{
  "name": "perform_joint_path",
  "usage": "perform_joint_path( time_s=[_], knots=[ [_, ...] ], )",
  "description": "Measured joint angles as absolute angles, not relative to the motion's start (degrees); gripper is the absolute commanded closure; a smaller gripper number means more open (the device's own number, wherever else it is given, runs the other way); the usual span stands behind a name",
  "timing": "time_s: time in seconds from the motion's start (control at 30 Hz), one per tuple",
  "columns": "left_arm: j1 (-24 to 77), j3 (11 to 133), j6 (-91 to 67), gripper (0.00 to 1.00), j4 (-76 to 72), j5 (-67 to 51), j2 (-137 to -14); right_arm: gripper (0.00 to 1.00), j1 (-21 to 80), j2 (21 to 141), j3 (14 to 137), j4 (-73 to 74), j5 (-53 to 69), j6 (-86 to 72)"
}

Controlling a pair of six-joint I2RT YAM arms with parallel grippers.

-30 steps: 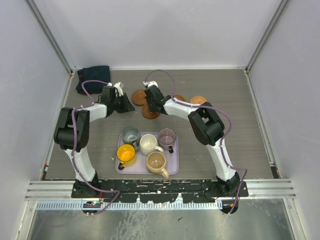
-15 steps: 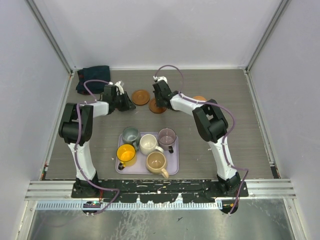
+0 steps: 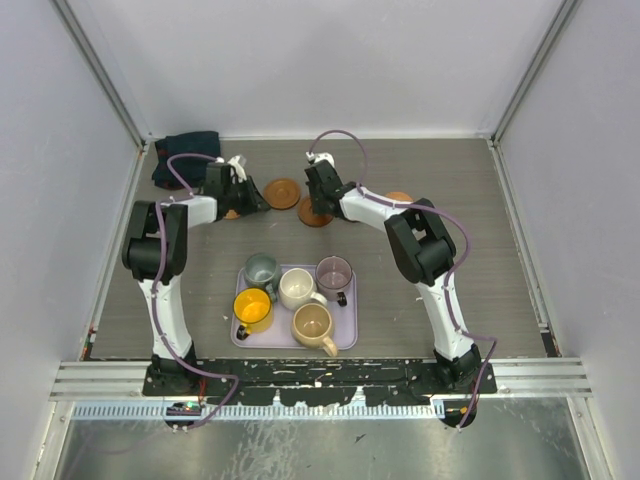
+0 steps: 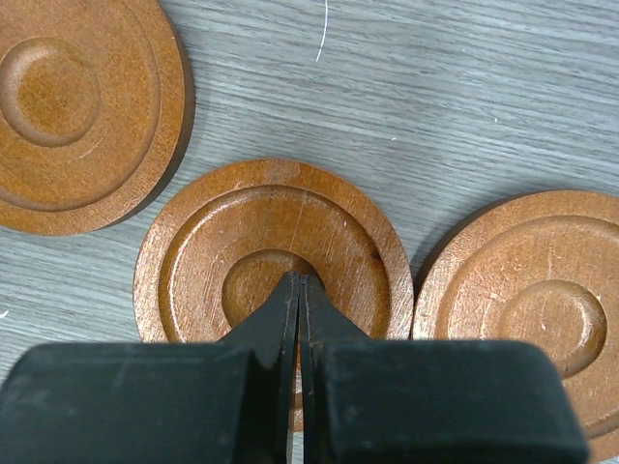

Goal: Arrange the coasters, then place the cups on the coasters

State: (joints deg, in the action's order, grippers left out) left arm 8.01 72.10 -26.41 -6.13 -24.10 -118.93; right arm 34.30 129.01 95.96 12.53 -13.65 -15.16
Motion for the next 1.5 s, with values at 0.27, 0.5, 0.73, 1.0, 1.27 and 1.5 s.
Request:
perform_joint_path(
  time_s=[0.27,0.5,0.73,1.0,1.27,1.5],
  knots=[
    [7.07,70.74,-26.33,0.8,-4.49,-25.39,-116.71,0.96,33.36,129.75,97.43,13.56,-13.63,-15.18],
    [5.85,68.1,-25.76,0.75,-2.46,-25.56,-108.71,0.96,31.64,131.28,99.96,14.26,-13.43,-15.16],
    [5.8,68.07,-22.74,0.73,-0.51,-24.62,-104.31,0.96,31.18,134.1,104.25,14.41,-13.21,-14.66],
    [5.58,68.79,-20.05,0.72,4.95,-21.3,-104.36,0.95,31.03,137.6,109.32,13.52,-11.29,-13.1],
    [5.5,72.25,-18.24,0.72,8.32,-19.14,-104.36,0.91,31.09,138.12,110.43,13.47,-10.33,-10.85],
    [5.41,72.82,-17.47,0.71,9.78,-17.67,-104.36,0.89,32.82,138.15,114.37,14.2,-7.25,-9.08]
  ],
)
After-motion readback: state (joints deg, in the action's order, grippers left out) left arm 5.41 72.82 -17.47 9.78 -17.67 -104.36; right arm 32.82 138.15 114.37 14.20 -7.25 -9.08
